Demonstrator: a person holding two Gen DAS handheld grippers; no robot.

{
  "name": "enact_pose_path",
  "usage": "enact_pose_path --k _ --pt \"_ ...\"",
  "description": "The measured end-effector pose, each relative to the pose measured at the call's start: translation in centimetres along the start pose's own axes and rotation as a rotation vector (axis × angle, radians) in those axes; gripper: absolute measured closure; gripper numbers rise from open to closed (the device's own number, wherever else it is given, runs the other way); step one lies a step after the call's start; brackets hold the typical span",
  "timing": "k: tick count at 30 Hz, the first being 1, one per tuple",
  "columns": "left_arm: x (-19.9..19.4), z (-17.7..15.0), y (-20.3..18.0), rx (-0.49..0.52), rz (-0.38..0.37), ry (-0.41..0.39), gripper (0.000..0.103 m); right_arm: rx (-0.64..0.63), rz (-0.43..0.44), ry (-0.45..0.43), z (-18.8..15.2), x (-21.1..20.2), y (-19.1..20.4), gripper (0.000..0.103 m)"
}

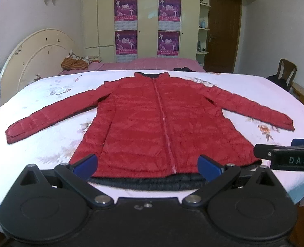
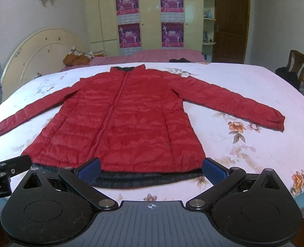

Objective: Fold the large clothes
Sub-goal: 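Grasp the red jacket sleeve cuff with the right gripper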

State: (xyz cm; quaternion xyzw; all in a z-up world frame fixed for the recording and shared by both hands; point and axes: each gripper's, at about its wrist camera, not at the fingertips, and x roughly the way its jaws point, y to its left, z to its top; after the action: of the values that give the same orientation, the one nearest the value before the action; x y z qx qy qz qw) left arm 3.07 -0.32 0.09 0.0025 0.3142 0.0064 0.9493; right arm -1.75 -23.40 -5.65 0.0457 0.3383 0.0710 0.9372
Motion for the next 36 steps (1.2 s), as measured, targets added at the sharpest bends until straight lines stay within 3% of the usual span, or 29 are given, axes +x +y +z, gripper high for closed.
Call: enact_pose_path --k 3,8,18,23,25,32,35,36 --pt "2.0 1.2 0.2 -0.002 -0.011 0.010 0.000 0.013 -0.001 -0.007 1.1 1.4 -0.4 0.000" --pt "5.6 3.1 1.3 -0.058 -0.102 0.008 0.000 0.066 0.015 -0.020 3.4 4.4 -1.4 0.000" --pt "12.8 7.5 2.0 -0.014 -0.134 0.033 0.000 0.224 0.007 -0.027 7.6 10.7 -4.4 0.000" --pt "16.0 9.1 2.4 0.015 -0.137 0.064 0.000 0.288 -0.042 -0.009 9.2 13.5 -6.3 0.000" --pt "17.2 9.4 2.1 0.035 -0.122 0.078 0.001 0.325 -0.053 -0.009 9.2 14.1 -7.7 0.000" --pt "21.1 10.1 0.1 0.033 -0.227 0.109 0.002 0.505 -0.218 -0.097 8.3 14.4 -15.8 0.001" --pt "23.1 10.3 -1.6 0.052 -0.221 0.133 0.002 0.594 -0.255 -0.118 7.7 14.8 -19.8 0.001" --pt "23.6 10.5 -2.1 0.053 -0.220 0.138 0.002 0.627 -0.261 -0.120 7.5 15.1 -21.3 0.007"
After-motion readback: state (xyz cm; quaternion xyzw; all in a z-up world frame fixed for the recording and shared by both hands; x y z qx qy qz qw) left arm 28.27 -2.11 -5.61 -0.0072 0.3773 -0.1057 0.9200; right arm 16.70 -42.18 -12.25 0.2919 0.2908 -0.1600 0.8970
